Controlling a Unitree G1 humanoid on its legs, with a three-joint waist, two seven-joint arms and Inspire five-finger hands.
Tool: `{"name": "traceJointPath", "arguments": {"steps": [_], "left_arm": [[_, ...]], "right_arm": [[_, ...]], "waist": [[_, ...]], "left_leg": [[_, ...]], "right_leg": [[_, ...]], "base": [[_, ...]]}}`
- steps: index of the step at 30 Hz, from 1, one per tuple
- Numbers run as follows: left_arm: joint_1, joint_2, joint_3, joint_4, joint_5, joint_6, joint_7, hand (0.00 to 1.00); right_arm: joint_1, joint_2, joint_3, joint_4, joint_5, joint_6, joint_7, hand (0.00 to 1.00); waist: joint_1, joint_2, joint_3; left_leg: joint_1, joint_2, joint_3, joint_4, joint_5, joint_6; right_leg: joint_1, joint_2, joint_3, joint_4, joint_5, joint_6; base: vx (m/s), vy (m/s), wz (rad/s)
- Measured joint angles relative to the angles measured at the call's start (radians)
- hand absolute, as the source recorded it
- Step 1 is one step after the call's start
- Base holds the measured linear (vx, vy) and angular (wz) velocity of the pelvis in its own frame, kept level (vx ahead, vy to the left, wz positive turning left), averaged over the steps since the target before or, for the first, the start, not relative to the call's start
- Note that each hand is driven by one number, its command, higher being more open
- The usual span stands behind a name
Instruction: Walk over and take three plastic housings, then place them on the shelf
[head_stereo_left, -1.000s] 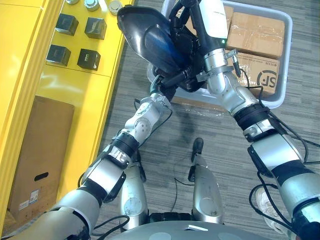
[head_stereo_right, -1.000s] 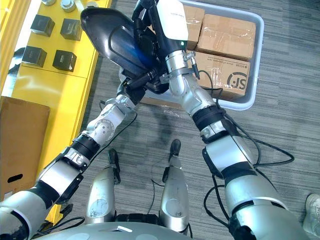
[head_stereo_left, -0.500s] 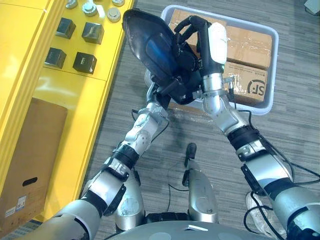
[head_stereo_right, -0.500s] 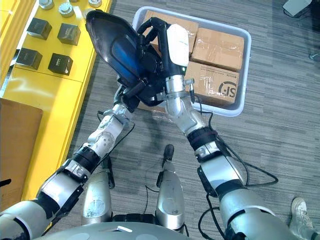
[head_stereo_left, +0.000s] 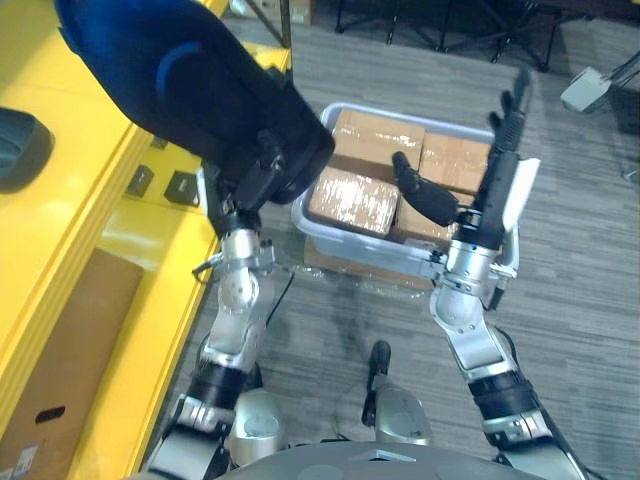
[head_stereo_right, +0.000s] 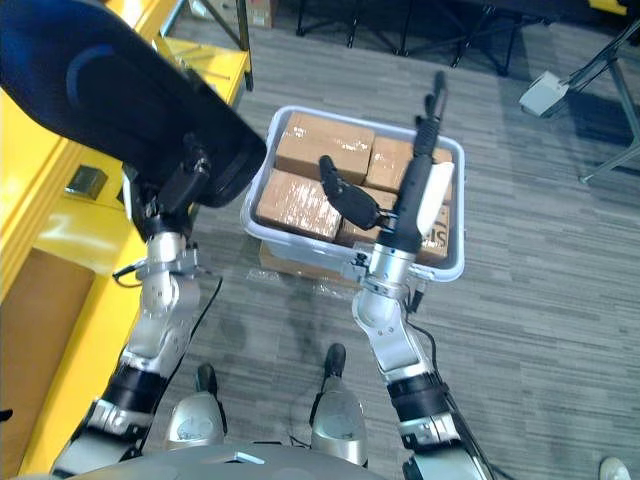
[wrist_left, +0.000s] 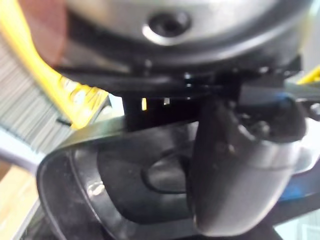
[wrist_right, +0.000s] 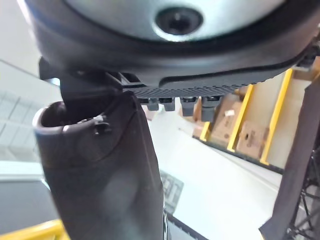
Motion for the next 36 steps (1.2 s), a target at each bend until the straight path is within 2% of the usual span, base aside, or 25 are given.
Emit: {"name": "traceJointPath", "arguments": {"steps": [2, 4, 5, 7, 8, 10, 15, 19, 23, 28, 29, 31, 34, 36], "left_arm": [[0.085, -0.006, 0.016, -0.081, 0.113, 0.029, 0.033, 0.00], [0.159, -0.004, 0.045, -0.151, 0.233, 0.033, 0.056, 0.00], [0.171, -0.004, 0.052, -0.163, 0.252, 0.033, 0.057, 0.00], [0.207, -0.002, 0.079, -0.194, 0.317, 0.034, 0.055, 0.00], [0.220, -0.001, 0.082, -0.206, 0.316, 0.034, 0.055, 0.00], [0.280, -0.003, 0.084, -0.243, 0.315, 0.034, 0.054, 0.00], [0.408, -0.024, 0.100, -0.268, 0.302, 0.031, 0.044, 0.00], [0.466, -0.032, 0.149, -0.270, 0.256, 0.028, 0.020, 0.00], [0.536, -0.037, 0.217, -0.328, 0.212, 0.028, 0.007, 0.00], [0.617, -0.076, 0.357, -0.411, 0.184, 0.022, -0.001, 0.00], [0.630, -0.080, 0.371, -0.415, 0.184, 0.022, -0.001, 0.00], [0.682, -0.106, 0.431, -0.430, 0.177, 0.008, -0.003, 0.00], [0.734, -0.143, 0.496, -0.446, 0.138, -0.005, -0.008, 0.00], [0.756, -0.154, 0.517, -0.468, 0.103, -0.016, -0.031, 0.00]], "right_arm": [[0.097, 0.005, -0.008, -0.073, 0.065, -0.027, 0.051, 1.00], [0.197, 0.009, -0.007, -0.119, 0.115, -0.050, 0.153, 1.00], [0.217, 0.009, -0.007, -0.124, 0.137, -0.049, 0.188, 1.00], [0.288, 0.010, -0.003, -0.128, 0.227, -0.040, 0.335, 1.00], [0.303, 0.011, -0.002, -0.128, 0.260, -0.030, 0.374, 1.00], [0.372, 0.032, 0.002, -0.128, 0.346, 0.032, 0.476, 1.00], [0.478, 0.037, 0.006, -0.094, 0.493, 0.154, 0.597, 1.00], [0.481, 0.046, 0.029, -0.037, 0.567, 0.186, 0.632, 1.00], [0.486, 0.046, 0.078, -0.037, 0.566, 0.189, 0.648, 1.00], [0.428, 0.044, 0.162, 0.030, 0.554, 0.189, 0.647, 1.00], [0.422, 0.044, 0.173, 0.039, 0.551, 0.189, 0.644, 1.00], [0.400, 0.042, 0.208, 0.044, 0.521, 0.192, 0.630, 1.00], [0.358, 0.042, 0.246, 0.045, 0.515, 0.197, 0.624, 1.00], [0.330, 0.042, 0.258, 0.050, 0.515, 0.198, 0.622, 1.00]], "waist": [[-0.002, 0.006, -0.027], [-0.005, 0.014, -0.053], [-0.006, 0.017, -0.061], [-0.007, 0.035, -0.091], [-0.007, 0.040, -0.097], [-0.008, 0.058, -0.117], [-0.010, 0.073, -0.128], [-0.005, 0.074, -0.136], [0.021, 0.074, -0.154], [0.103, 0.073, -0.198], [0.111, 0.072, -0.205], [0.146, 0.071, -0.211], [0.179, 0.066, -0.218], [0.188, 0.057, -0.230]], "left_leg": [[0.024, -0.002, 0.006, -0.019, 0.000, 0.000], [0.051, -0.003, 0.015, -0.029, -0.004, -0.002], [0.054, -0.003, 0.017, -0.030, -0.006, -0.002], [0.059, -0.004, 0.020, -0.032, -0.006, -0.002], [0.063, -0.003, 0.023, -0.034, -0.006, -0.002], [0.071, -0.003, 0.028, -0.043, -0.008, 0.000], [0.073, -0.003, 0.031, -0.043, -0.008, 0.002], [0.067, -0.002, 0.011, -0.043, -0.003, 0.004], [0.050, -0.001, -0.046, -0.040, -0.002, 0.003], [0.023, -0.007, -0.152, -0.038, 0.007, -0.003], [0.018, -0.009, -0.165, -0.038, 0.008, -0.003], [0.013, -0.020, -0.204, -0.039, 0.006, 0.004], [0.007, -0.030, -0.238, -0.040, 0.006, 0.004], [-0.013, -0.033, -0.261, -0.039, 0.009, 0.004]], "right_leg": [[0.020, 0.000, -0.014, -0.010, 0.000, 0.000], [0.038, 0.000, -0.013, -0.015, -0.007, 0.005], [0.040, 0.000, -0.013, -0.015, -0.010, 0.006], [0.042, 0.000, -0.014, -0.015, -0.014, 0.006], [0.043, 0.000, -0.013, -0.016, -0.015, 0.007], [0.043, 0.001, -0.014, -0.016, -0.020, 0.005], [0.044, 0.002, -0.016, -0.017, -0.031, 0.002], [0.054, 0.001, -0.041, -0.017, -0.031, 0.001], [0.083, -0.001, -0.100, -0.017, -0.038, 0.002], [0.141, -0.005, -0.213, -0.017, -0.056, 0.012], [0.147, -0.006, -0.226, -0.017, -0.060, 0.014], [0.167, -0.013, -0.265, -0.017, -0.073, 0.020], [0.189, -0.019, -0.302, -0.017, -0.092, 0.021], [0.187, -0.020, -0.324, -0.017, -0.095, 0.021]], "base": [[0.08, 0.027, -0.04], [0.03, 0.010, -0.07], [0.00, 0.003, -0.06], [-0.01, 0.000, -0.05], [-0.02, -0.002, -0.09], [-0.02, -0.002, -0.07], [-0.01, 0.000, -0.02], [-0.01, 0.004, 0.16], [0.02, 0.007, 0.41], [0.04, 0.008, 0.56], [0.02, 0.007, 0.61], [0.01, 0.012, 0.50], [0.01, 0.017, 0.37], [0.02, 0.009, 0.34]]}}
